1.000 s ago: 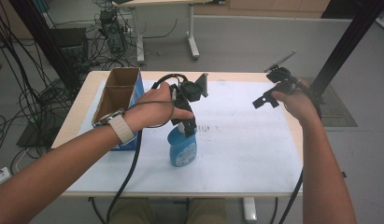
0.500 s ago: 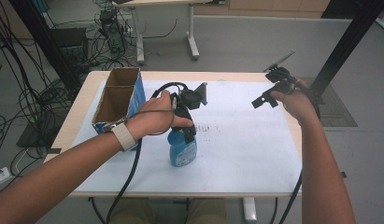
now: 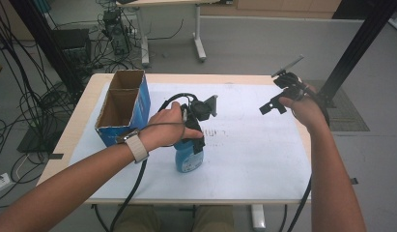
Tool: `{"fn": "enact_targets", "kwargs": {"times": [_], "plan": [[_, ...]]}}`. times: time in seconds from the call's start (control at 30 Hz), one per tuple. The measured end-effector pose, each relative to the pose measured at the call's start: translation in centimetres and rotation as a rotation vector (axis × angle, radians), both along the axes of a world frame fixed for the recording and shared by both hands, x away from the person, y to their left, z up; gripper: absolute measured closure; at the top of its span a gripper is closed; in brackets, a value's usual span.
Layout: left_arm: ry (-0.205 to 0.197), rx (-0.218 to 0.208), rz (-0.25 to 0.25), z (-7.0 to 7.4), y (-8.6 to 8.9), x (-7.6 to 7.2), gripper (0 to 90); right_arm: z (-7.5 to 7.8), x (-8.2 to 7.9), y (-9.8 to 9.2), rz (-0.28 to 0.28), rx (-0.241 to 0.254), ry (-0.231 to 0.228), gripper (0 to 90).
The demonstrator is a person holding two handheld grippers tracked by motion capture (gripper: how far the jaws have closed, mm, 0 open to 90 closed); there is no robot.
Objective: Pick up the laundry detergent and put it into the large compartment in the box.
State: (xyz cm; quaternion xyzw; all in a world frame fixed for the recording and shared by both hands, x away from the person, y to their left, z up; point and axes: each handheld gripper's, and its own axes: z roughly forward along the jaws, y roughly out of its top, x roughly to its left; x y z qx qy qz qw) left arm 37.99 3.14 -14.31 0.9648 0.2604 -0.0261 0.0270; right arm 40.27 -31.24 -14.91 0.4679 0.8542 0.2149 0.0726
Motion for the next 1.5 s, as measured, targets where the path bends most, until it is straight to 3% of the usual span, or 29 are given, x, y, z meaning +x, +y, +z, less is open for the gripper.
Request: {"fn": "enact_targets", "kwargs": {"times": [0.97, 1.5], "plan": [[-0.039, 0.012, 0.003, -1.2, -0.5, -0.8, 27.7, -0.3, -0.1, 0.0, -0.002, 0.006, -0.002, 5.3], [-0.069, 0.027, 0.002, -1.2, -0.8, -1.3, 28.5, -0.3, 0.0, 0.0, -0.001, 0.007, -0.001, 5.2]]}}
